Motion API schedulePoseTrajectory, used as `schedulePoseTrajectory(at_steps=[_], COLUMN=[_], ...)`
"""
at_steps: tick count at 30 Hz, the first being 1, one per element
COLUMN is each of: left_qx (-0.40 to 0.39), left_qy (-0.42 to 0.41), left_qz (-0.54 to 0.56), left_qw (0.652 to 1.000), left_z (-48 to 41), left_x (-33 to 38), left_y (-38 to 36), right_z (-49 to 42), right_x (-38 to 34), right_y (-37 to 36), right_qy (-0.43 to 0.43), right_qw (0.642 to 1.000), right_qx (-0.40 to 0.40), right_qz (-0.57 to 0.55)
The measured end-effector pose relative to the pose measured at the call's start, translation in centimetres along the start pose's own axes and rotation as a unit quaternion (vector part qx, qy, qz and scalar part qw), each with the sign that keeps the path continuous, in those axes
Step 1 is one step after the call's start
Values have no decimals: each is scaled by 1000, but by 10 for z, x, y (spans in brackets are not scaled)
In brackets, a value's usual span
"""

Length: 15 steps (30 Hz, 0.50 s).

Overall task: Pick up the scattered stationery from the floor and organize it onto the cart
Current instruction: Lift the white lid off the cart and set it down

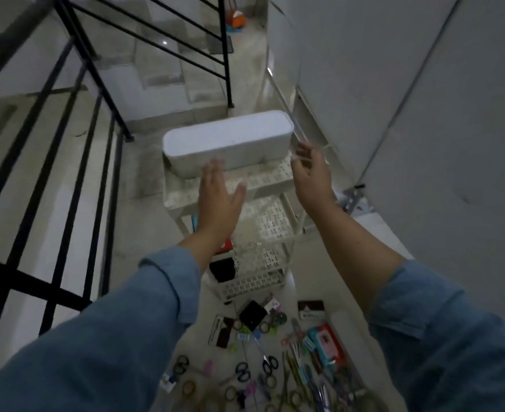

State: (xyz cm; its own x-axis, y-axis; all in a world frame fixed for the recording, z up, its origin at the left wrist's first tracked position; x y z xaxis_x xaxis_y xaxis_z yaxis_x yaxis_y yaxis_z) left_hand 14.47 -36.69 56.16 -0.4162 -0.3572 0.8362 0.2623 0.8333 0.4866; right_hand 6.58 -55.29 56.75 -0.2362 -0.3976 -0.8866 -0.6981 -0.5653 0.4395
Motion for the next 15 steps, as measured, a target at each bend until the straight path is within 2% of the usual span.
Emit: schedulePoseTrajectory(at_steps=[3, 5, 10, 15], left_qx=[-88, -141, -278, -359], left_qy=[-15, -7, 19, 48], left_qz=[31, 51, 77, 78], left_qw=[996, 989, 957, 929], left_z=[52, 86, 174, 251], left_x=[19, 26, 22, -4], left_y=[-54, -88, -180, -271], right_z=[46, 80, 174, 264], right_x=[17, 45, 153, 274], right_y=[38, 63, 123, 165], right_qy=[9, -16, -132, -253], right_qw=[998, 996, 981, 944], right_qx=[55, 81, 139, 206], right_qz=[-15, -16, 13, 39])
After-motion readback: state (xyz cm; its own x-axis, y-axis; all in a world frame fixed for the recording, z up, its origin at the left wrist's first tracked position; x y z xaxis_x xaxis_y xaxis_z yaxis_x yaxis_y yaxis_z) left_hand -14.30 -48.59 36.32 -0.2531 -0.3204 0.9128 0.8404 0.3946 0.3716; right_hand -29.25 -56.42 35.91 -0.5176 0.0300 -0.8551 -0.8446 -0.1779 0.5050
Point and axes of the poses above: each hand's wrist, its own z-axis away from the middle knuckle, its own y-axis out of the back of the hand, x = y × z, the point moved 9 cm from there along -z, towards the middle knuckle, and after that the axes turned 12 degrees about z, right-handed, at the moved point
